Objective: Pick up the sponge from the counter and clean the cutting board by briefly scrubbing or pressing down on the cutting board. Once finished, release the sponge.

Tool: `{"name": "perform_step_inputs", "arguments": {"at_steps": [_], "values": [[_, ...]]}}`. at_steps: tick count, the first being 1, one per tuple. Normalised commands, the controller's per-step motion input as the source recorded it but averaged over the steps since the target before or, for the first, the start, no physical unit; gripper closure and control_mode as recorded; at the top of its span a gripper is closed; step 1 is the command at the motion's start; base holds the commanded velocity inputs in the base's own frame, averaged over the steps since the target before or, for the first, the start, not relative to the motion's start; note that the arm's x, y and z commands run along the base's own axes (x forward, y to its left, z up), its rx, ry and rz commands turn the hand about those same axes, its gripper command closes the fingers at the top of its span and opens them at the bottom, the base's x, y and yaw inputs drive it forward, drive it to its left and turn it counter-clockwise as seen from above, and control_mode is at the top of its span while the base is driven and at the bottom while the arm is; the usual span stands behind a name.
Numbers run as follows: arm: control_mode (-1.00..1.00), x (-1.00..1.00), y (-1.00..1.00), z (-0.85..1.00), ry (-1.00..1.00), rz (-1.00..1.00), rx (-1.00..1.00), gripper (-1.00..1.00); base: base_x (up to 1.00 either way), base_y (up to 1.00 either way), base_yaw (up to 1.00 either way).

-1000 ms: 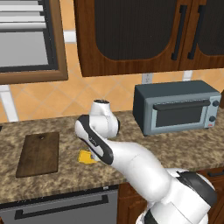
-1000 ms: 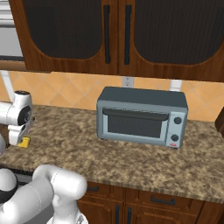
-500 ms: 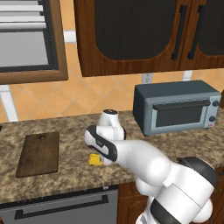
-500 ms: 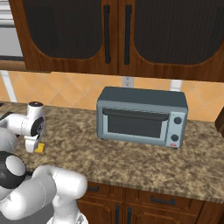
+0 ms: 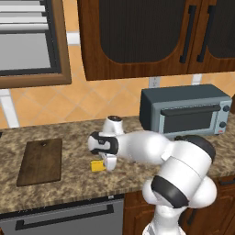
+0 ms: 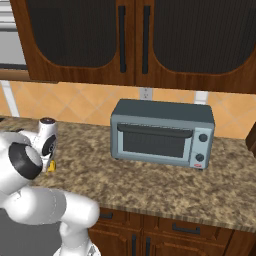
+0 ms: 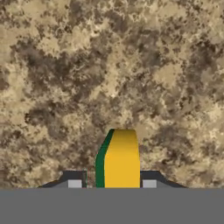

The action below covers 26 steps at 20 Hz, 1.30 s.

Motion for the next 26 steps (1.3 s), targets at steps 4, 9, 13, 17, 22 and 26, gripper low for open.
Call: {"name": "perform_step_inputs", "arguments": {"at_steps": [4,9,13,17,22,26], "values": [[-1.00,0.12,0.02,-0.11,0.00,0.00,0.00,-1.00,0.00,0.00,0.00],[-1.00,-0.46,-0.02,0.48,-0.05,-0.01,0.03,-1.00,0.00,0.00,0.00],[-1.00,-0.99,-0.22,0.89,-0.09,-0.02,0.09,-1.00,0.00,0.00,0.00],[-1.00,-1.00,-0.31,0.41,-0.08,-0.01,0.10,-1.00,0.00,0.00,0.00],[-1.00,-0.91,-0.30,0.10,-0.12,-0.01,0.06,-1.00,0.00,0.00,0.00],[-1.00,-0.39,-0.12,0.52,-0.07,-0.04,0.01,-1.00,0.00,0.00,0.00]]}}
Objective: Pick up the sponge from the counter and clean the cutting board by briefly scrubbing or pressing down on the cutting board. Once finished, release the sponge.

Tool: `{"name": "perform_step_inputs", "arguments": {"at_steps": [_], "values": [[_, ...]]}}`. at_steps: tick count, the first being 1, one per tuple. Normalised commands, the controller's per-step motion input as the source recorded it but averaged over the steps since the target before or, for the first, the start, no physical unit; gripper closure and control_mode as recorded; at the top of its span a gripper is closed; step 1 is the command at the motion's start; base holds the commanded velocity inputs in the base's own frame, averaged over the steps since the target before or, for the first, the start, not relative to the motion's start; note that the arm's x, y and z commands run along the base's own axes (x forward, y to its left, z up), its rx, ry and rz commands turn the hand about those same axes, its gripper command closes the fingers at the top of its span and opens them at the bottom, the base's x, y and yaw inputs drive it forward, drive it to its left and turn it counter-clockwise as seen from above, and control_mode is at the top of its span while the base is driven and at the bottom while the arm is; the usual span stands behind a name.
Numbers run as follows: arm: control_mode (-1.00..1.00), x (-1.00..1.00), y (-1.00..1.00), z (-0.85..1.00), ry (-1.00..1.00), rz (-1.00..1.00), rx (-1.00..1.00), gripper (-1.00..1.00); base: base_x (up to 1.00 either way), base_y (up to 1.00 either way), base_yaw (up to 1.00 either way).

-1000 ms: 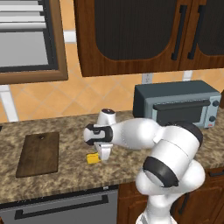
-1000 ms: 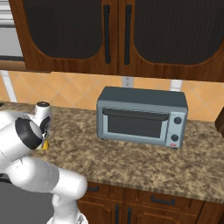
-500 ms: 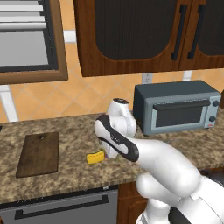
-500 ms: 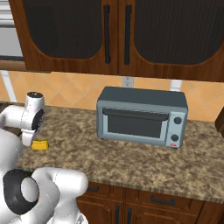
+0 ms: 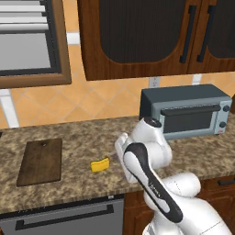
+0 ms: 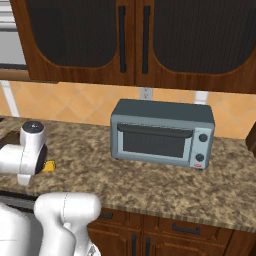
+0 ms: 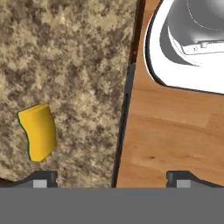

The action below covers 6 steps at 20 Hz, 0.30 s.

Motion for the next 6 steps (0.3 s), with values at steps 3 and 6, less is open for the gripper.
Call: {"name": "perform_step_inputs", "arguments": {"at_steps": [3,6], "values": [[-1.00,-0.20,-0.10,1.00,-0.01,-0.03,0.00,-1.00,0.00,0.00,0.00],[-1.00,-0.19,-0.16,0.94,-0.02,-0.04,0.00,-1.00,0.00,0.00,0.00]]}}
